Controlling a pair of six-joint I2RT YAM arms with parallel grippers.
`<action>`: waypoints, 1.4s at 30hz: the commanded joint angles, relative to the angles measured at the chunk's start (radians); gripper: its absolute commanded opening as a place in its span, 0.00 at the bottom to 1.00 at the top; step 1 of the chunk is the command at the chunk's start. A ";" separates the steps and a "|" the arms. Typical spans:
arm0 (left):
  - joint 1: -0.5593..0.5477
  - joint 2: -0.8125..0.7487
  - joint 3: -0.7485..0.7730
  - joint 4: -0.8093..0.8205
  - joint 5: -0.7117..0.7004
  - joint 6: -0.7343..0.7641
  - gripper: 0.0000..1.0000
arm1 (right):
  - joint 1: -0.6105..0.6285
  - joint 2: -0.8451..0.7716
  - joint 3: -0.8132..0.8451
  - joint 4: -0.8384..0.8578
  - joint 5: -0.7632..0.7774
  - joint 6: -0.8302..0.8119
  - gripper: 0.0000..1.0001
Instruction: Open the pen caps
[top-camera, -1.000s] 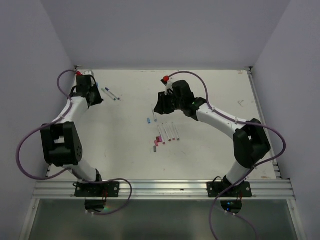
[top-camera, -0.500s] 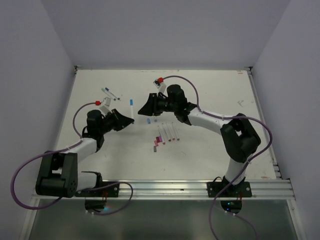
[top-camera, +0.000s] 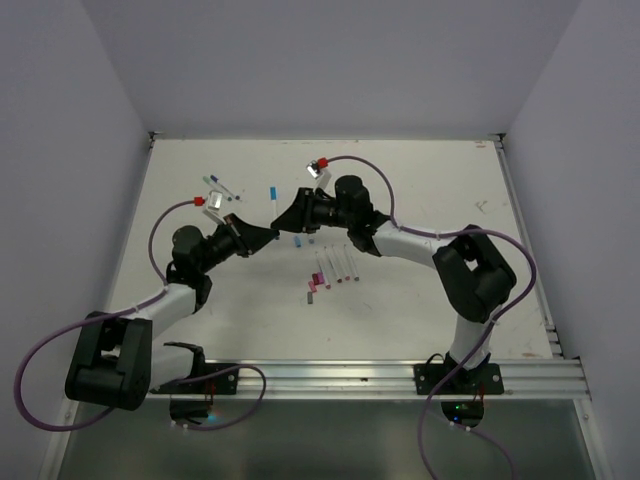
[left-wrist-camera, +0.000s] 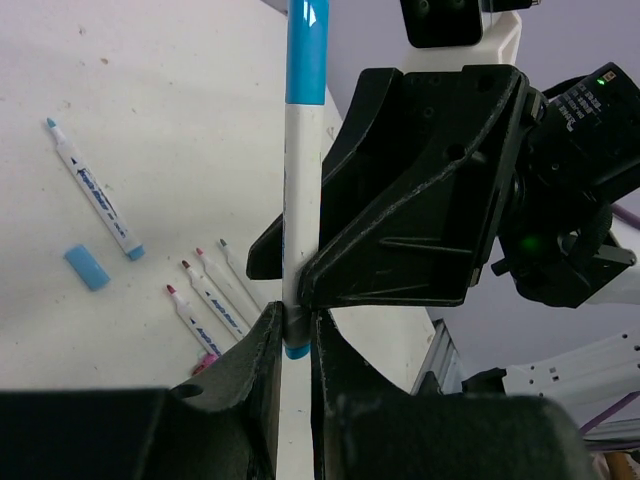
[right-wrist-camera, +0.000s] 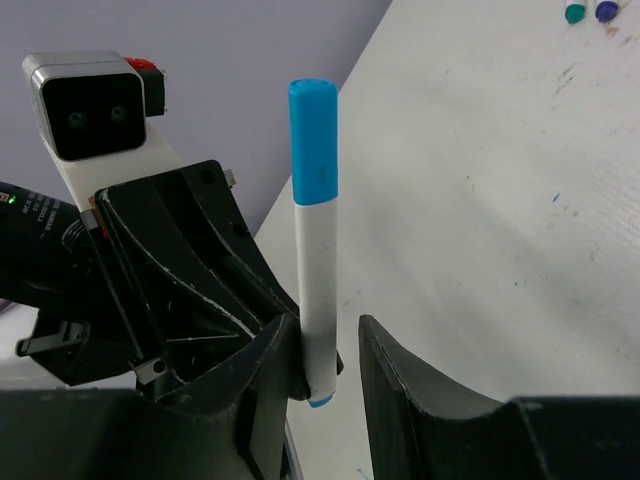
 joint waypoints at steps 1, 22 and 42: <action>-0.008 0.000 0.002 0.076 0.032 -0.022 0.00 | 0.007 0.002 -0.005 0.080 0.017 0.016 0.37; -0.013 -0.016 0.171 -0.157 0.023 0.141 0.64 | 0.008 -0.048 -0.029 -0.115 0.016 -0.160 0.00; -0.013 0.061 0.217 -0.095 0.057 0.095 0.45 | 0.026 -0.128 -0.134 0.026 -0.096 -0.085 0.00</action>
